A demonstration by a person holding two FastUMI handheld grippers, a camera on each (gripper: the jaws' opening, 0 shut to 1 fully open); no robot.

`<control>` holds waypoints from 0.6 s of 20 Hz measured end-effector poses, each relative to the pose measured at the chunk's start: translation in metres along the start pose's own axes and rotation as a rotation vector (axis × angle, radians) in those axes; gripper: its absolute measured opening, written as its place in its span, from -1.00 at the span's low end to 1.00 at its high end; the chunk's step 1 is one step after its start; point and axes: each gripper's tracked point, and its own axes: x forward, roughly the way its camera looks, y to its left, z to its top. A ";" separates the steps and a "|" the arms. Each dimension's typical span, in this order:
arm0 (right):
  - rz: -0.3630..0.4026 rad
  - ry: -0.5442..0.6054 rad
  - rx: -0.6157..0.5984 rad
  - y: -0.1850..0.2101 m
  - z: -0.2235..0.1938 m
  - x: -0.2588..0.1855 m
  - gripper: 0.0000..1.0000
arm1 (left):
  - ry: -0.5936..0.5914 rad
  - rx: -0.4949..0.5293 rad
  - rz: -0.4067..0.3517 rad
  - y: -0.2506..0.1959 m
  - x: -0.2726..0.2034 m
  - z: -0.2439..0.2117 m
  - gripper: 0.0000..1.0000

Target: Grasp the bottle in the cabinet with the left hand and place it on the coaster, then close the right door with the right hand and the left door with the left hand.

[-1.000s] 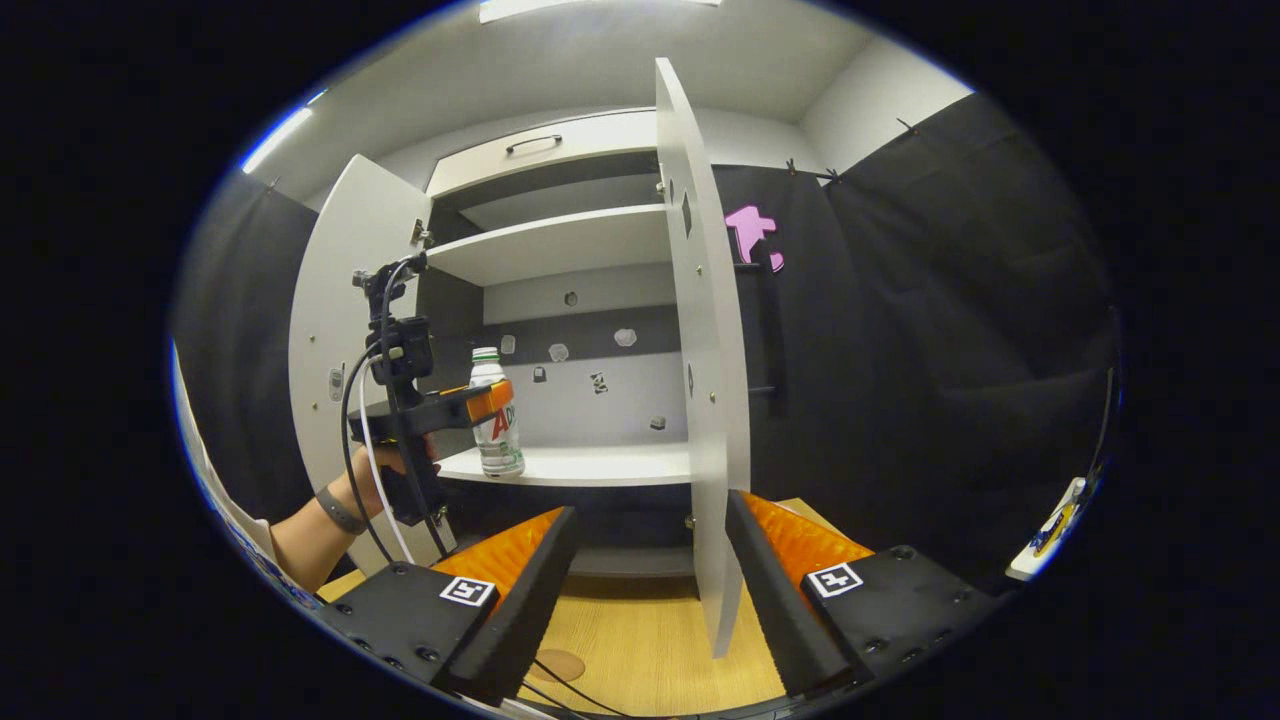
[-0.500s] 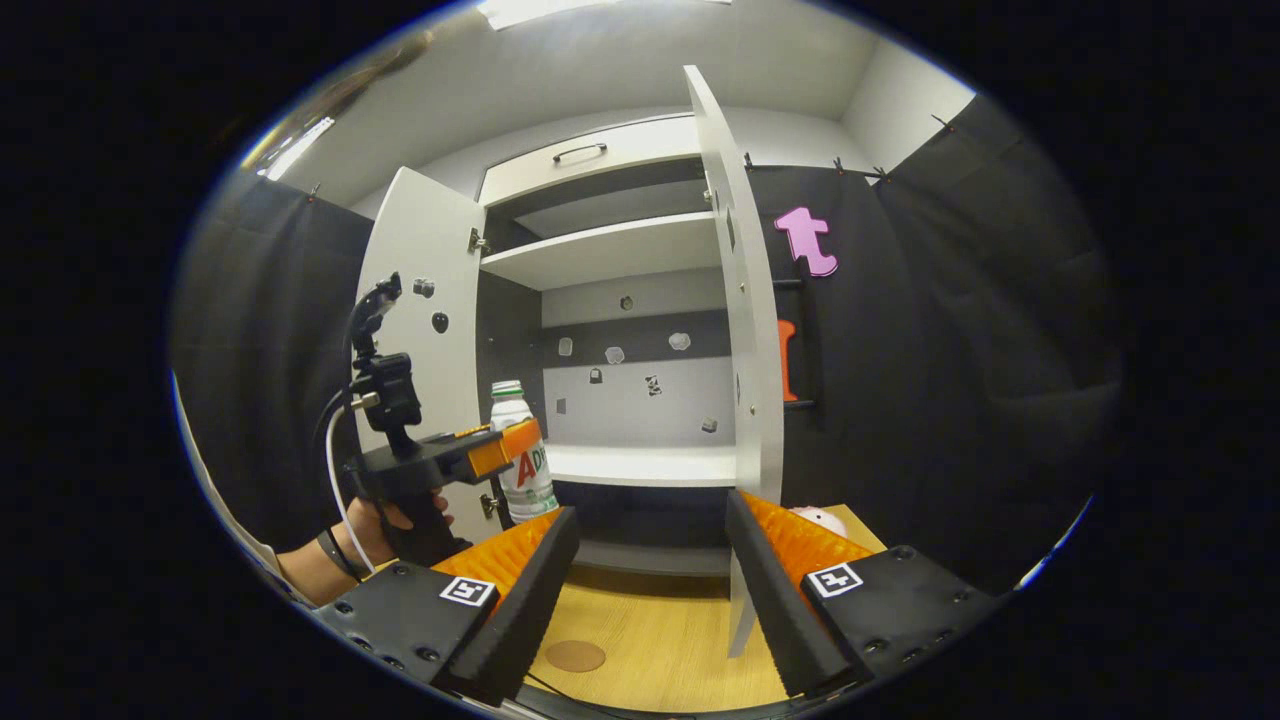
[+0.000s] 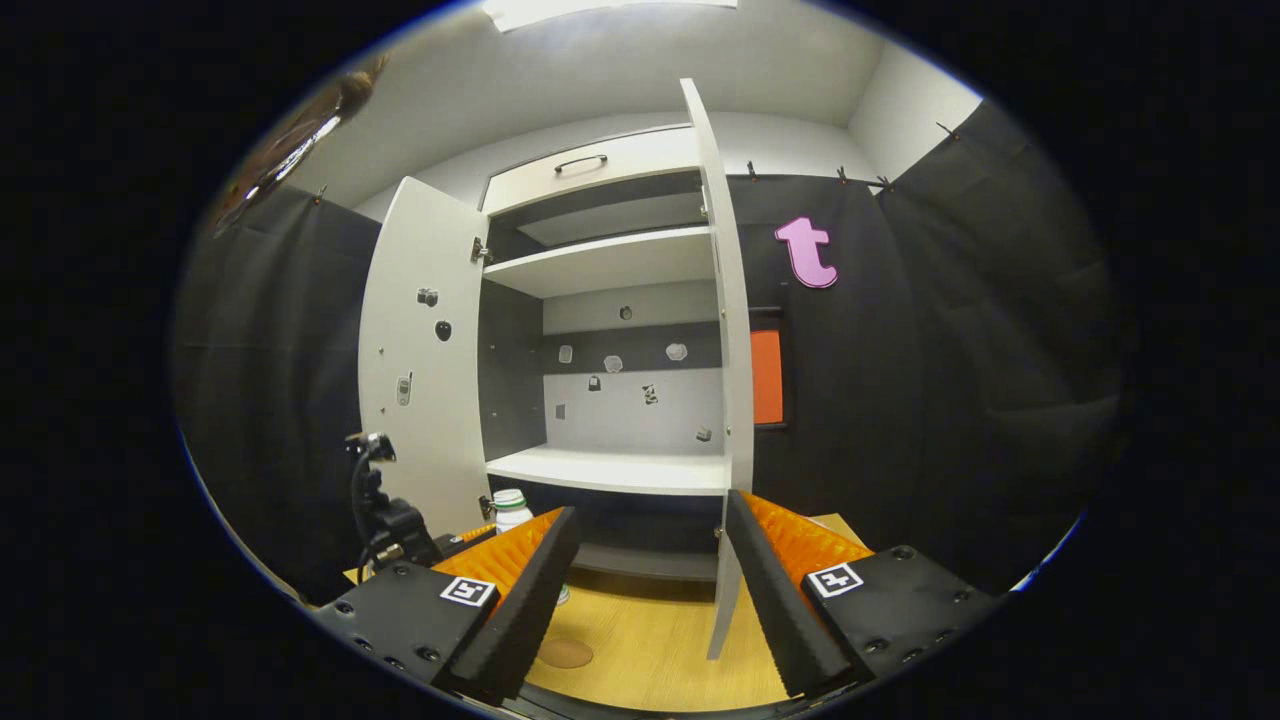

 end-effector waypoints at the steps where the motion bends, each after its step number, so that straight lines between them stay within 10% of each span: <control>1: -0.002 0.002 -0.002 0.000 0.001 0.000 0.94 | -0.002 0.022 0.009 -0.001 -0.004 -0.011 0.41; 12: -0.034 0.072 -0.002 -0.007 -0.014 0.008 0.94 | -0.002 0.165 0.119 -0.006 -0.034 -0.107 0.39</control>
